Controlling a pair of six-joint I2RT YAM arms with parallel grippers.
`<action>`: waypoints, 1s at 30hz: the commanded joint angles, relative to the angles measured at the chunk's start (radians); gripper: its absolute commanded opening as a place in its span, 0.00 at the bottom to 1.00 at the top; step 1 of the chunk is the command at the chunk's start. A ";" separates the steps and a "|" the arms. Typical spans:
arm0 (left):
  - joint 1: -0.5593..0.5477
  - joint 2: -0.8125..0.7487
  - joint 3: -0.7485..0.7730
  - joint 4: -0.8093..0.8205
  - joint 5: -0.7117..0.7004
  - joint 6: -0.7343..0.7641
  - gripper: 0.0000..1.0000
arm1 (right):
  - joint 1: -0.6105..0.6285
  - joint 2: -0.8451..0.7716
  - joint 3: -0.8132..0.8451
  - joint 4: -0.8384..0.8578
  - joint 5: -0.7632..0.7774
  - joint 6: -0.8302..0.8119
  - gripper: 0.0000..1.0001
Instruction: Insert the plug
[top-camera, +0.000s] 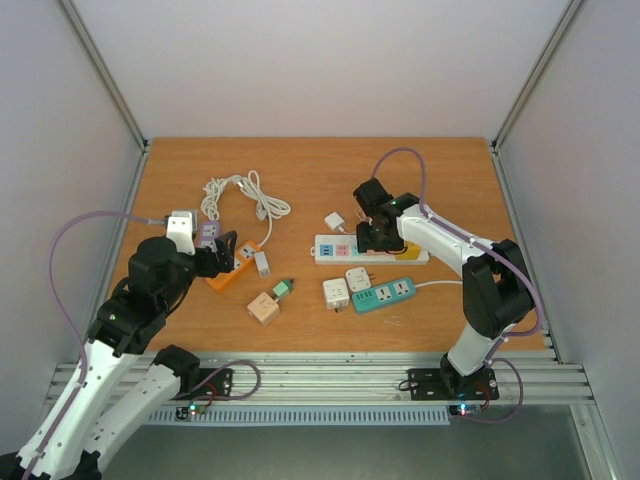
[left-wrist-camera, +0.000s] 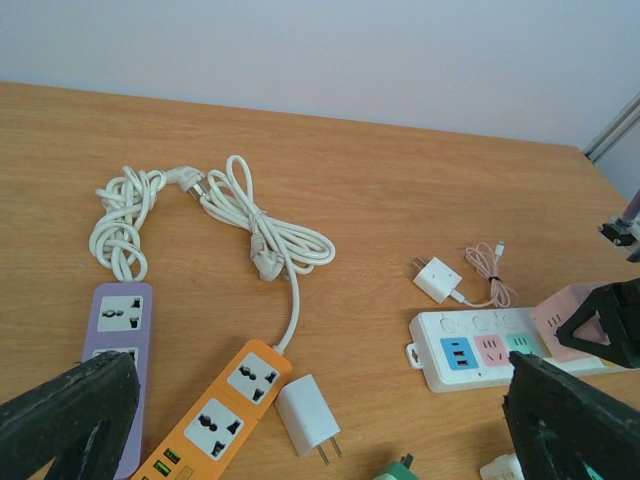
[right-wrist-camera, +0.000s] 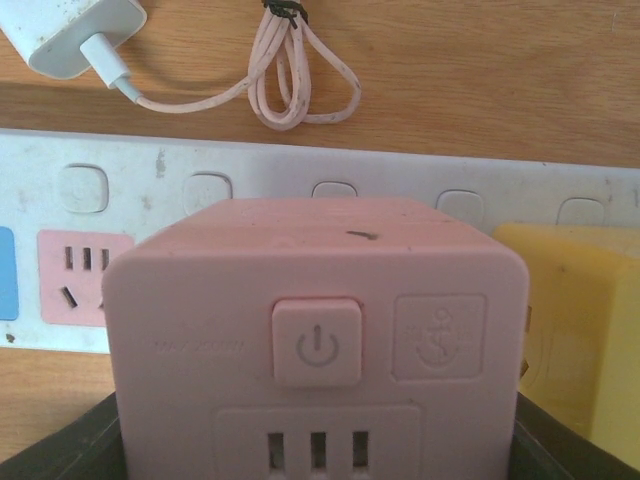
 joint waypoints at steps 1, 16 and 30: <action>0.003 0.007 0.004 0.014 -0.013 0.014 0.99 | -0.008 0.042 -0.014 -0.062 0.032 0.012 0.32; 0.008 0.023 0.005 0.015 -0.006 0.012 0.99 | -0.008 0.016 -0.021 -0.104 0.028 0.036 0.32; 0.021 0.042 0.007 0.015 -0.002 0.007 0.99 | -0.009 -0.007 -0.051 -0.090 -0.030 0.025 0.33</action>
